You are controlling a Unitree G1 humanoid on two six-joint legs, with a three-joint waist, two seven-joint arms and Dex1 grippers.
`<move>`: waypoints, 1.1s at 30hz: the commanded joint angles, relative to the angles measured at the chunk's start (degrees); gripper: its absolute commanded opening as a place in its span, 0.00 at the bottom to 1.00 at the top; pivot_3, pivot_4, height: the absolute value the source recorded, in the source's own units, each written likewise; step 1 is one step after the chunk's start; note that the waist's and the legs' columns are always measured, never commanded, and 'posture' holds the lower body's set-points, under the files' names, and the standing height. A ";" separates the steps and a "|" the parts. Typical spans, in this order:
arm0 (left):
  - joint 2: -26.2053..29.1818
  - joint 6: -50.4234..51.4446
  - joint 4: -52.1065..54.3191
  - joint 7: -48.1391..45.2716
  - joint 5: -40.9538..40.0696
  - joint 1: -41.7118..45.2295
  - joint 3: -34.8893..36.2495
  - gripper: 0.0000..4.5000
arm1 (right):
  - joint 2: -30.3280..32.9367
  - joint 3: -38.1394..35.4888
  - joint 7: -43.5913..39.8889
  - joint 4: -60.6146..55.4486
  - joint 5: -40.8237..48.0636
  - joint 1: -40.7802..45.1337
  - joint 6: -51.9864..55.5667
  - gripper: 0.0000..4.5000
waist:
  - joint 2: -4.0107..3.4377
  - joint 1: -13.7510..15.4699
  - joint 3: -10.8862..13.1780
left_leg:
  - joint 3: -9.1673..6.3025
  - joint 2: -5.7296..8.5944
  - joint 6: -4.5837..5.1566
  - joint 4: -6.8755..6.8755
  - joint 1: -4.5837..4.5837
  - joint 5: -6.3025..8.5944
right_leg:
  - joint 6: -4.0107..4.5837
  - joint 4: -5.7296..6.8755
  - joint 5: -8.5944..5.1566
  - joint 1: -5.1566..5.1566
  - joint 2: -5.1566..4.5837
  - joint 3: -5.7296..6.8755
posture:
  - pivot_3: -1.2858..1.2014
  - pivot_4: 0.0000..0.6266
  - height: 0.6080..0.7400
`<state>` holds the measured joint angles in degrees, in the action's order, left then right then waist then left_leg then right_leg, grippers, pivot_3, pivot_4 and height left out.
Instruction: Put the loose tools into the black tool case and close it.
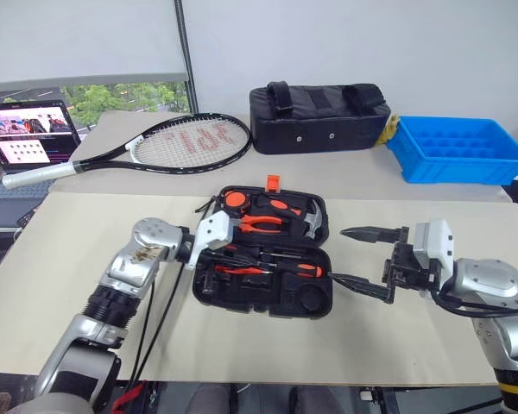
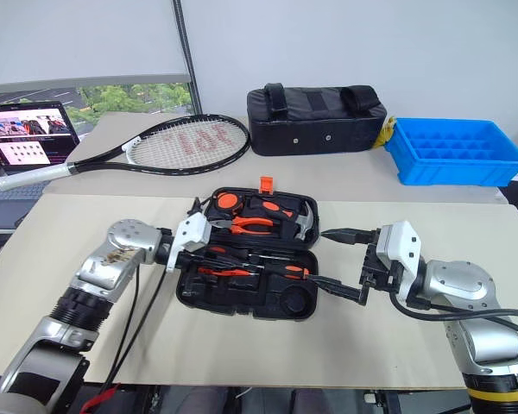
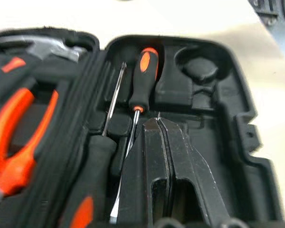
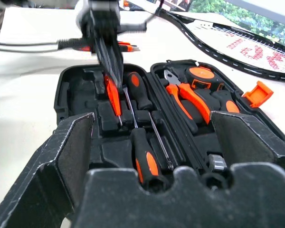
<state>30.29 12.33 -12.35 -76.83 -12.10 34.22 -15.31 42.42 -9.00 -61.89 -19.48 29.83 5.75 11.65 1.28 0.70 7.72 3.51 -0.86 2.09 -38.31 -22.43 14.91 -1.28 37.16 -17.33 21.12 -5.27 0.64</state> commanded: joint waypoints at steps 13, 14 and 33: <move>-3.43 -14.32 -14.35 4.04 7.47 3.46 -2.98 0.01 | 0.55 -0.90 1.24 -2.15 0.29 0.05 -0.19 1.00 | -0.10 -0.04 -0.06 | -0.03 -0.01 0.06 -0.07 0.82 -0.03 | -0.05 -0.04 0.03 -0.94 -0.13 -0.02 | 0.52 0.24 0.92; -4.00 -12.00 -11.29 4.42 4.15 3.44 -0.52 0.01 | 0.48 -0.79 1.21 -2.13 0.30 0.06 -0.22 1.00 | -0.10 -0.07 -0.06 | -0.03 -0.01 0.10 -0.07 0.83 -0.08 | -0.08 -0.04 0.11 -0.93 -0.17 -0.04 | 0.52 0.24 0.92; 6.30 12.56 12.33 42.20 -0.19 -14.10 31.34 0.99 | -5.86 3.23 0.49 0.97 6.13 9.98 2.20 1.00 | -0.02 -1.27 0.02 | -0.10 0.04 0.15 0.16 0.08 -0.18 | -0.17 -0.09 0.29 -0.04 -0.31 -0.06 | 0.52 0.24 0.92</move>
<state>36.55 22.58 -4.83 -38.43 -11.61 20.56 12.76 36.97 -4.87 -61.24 -18.14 33.25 13.91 13.19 1.26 -0.57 7.75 3.41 -0.83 2.23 -38.14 -22.37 14.72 -1.47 37.08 -17.04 21.10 -5.63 0.58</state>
